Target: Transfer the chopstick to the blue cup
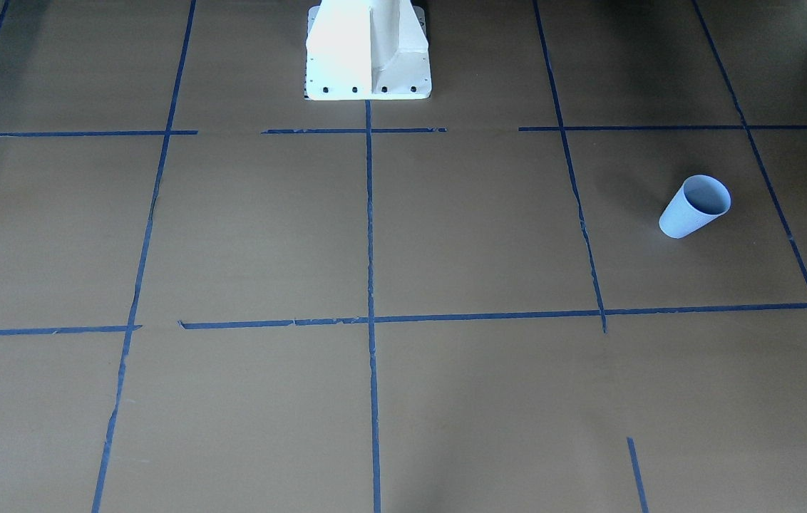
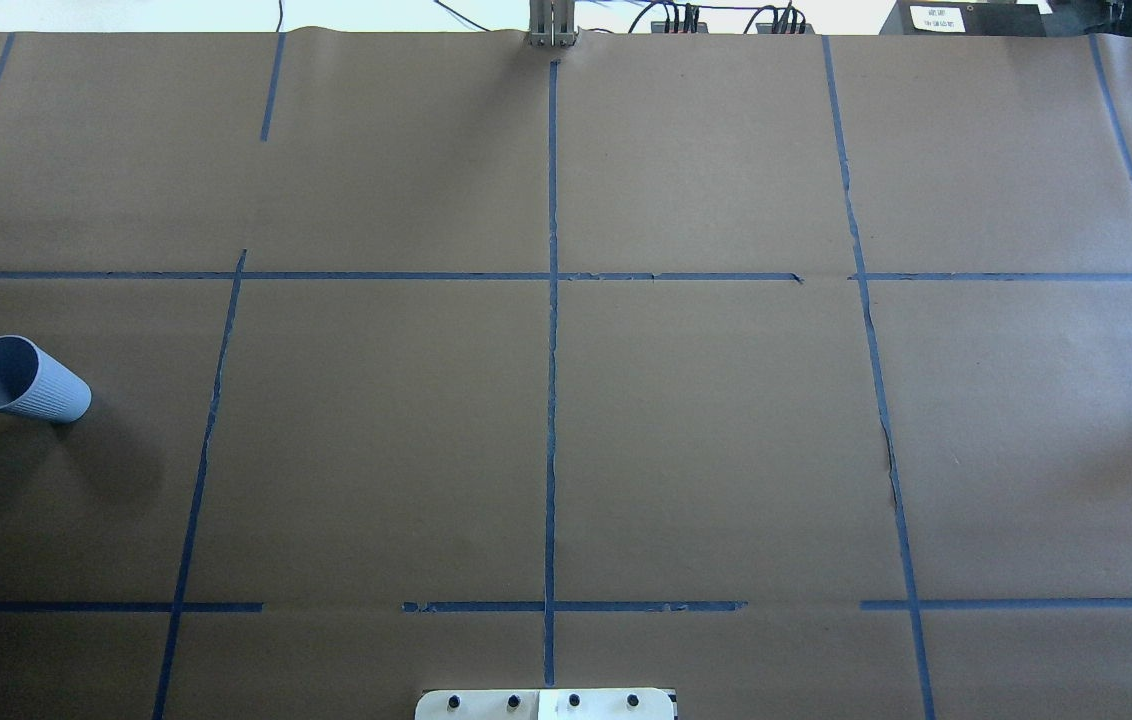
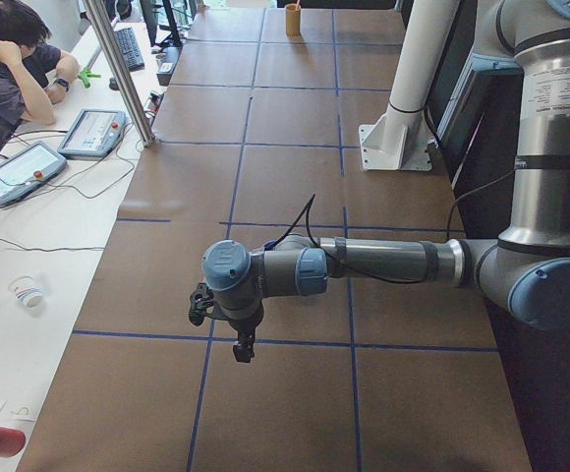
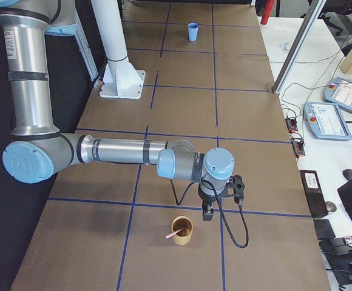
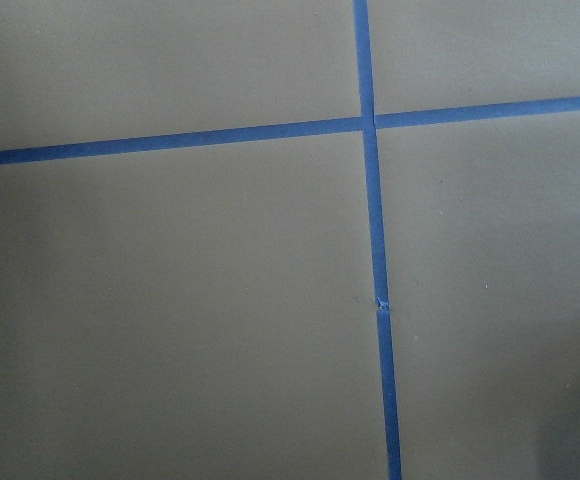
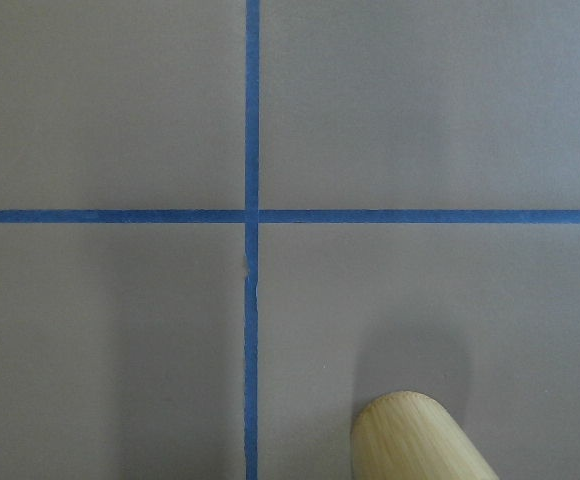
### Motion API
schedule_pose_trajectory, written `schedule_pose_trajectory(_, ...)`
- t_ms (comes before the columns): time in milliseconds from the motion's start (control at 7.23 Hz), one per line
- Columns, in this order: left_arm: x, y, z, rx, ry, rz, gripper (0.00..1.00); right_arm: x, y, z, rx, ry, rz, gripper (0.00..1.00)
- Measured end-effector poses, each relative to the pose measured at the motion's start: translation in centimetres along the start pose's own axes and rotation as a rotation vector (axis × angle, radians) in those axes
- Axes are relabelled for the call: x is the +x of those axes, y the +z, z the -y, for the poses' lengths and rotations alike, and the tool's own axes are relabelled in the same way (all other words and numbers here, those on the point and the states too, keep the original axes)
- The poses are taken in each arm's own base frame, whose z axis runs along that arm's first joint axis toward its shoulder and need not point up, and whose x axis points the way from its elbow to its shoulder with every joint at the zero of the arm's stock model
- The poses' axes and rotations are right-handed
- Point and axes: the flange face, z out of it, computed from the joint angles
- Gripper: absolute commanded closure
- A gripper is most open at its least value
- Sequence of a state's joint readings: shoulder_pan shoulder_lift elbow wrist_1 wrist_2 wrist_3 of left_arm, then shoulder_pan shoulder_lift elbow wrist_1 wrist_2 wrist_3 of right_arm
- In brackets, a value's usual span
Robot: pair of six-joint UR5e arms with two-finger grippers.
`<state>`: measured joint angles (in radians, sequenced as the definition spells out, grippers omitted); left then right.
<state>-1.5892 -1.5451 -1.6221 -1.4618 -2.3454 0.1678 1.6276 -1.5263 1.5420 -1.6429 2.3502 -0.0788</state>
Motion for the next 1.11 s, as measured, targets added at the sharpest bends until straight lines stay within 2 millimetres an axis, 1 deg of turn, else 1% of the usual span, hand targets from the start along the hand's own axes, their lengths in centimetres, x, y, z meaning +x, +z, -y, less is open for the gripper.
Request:
schedule_pose_trajectory(138, 0.2, -0.3, 0.1, 0.006, 0.002, 0.001, 0.0, 0.0, 0.0, 0.0, 0.001, 0.0, 0.001, 0.0)
schedule_pose_trajectory(277, 1.0, -0.6, 0.4, 0.018, -0.006, 0.002, 0.0, -0.1, -0.1, 0.0, 0.001, -0.001, 0.001, 0.0)
schedule_pose_trajectory(415, 2.7, -0.7, 0.9, 0.04, -0.031, 0.004, 0.0, -0.2, -0.2, 0.1, 0.004, -0.004, 0.001, 0.0)
schedule_pose_trajectory(553, 5.0, -0.3, 1.2, 0.064, -0.059, 0.001, 0.0, -0.4, -0.4, 0.1, 0.009, -0.007, 0.001, 0.0)
schedule_pose_trajectory(830, 9.6, 1.4, 0.5, 0.103, -0.119, -0.054, 0.0, -0.8, -0.8, 0.2, 0.016, -0.01, 0.0, 0.0)
schedule_pose_trajectory(1107, 16.0, 2.1, -0.1, 0.084, -0.178, -0.126, 0.0, -1.0, -1.0, 0.2, 0.021, -0.014, 0.0, 0.0)
